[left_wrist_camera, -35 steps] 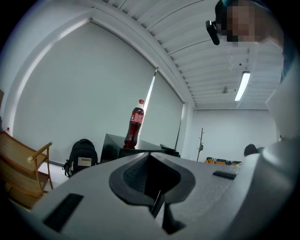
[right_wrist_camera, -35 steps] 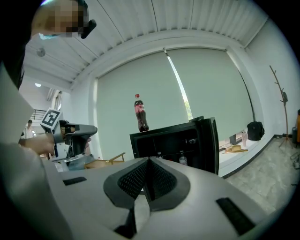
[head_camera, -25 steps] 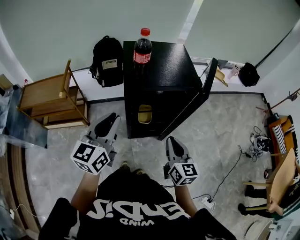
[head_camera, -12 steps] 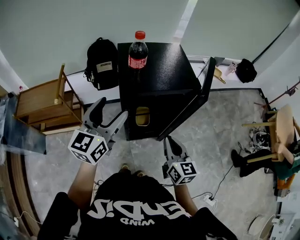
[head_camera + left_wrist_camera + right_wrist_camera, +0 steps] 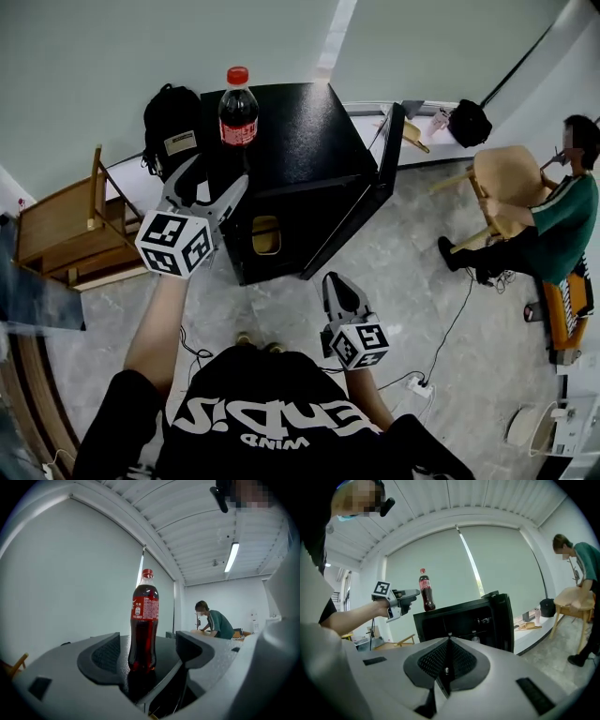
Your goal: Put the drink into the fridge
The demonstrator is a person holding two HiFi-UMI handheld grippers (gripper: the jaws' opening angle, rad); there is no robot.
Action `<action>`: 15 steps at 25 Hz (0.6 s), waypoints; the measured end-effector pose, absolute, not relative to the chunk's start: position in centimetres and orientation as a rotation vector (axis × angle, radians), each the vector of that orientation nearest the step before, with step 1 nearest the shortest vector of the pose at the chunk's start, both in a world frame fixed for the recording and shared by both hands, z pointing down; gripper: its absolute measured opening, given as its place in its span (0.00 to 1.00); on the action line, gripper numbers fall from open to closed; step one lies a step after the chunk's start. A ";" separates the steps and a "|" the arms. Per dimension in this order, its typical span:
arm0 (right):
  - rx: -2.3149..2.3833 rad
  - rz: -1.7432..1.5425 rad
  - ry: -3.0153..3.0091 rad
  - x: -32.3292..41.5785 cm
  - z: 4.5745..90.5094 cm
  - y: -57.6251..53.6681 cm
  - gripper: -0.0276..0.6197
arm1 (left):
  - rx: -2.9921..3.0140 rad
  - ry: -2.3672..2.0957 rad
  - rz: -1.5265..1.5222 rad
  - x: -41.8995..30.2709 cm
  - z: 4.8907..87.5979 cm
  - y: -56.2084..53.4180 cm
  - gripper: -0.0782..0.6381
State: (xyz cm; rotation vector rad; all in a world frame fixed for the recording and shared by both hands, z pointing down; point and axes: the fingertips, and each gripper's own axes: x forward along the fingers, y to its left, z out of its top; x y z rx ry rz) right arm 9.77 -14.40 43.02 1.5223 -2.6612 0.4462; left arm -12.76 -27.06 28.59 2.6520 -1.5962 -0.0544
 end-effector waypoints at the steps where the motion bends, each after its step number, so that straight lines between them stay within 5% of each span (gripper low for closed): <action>1: 1.535 0.447 -2.652 10.1 43.1 -14.5 0.08 | 2.655 -1.596 -0.046 -12.5 28.6 -27.9 0.62; 15: 1.644 0.484 -2.582 12.8 44.0 -15.0 0.08 | 2.709 -1.583 0.069 -9.9 28.5 -34.3 0.61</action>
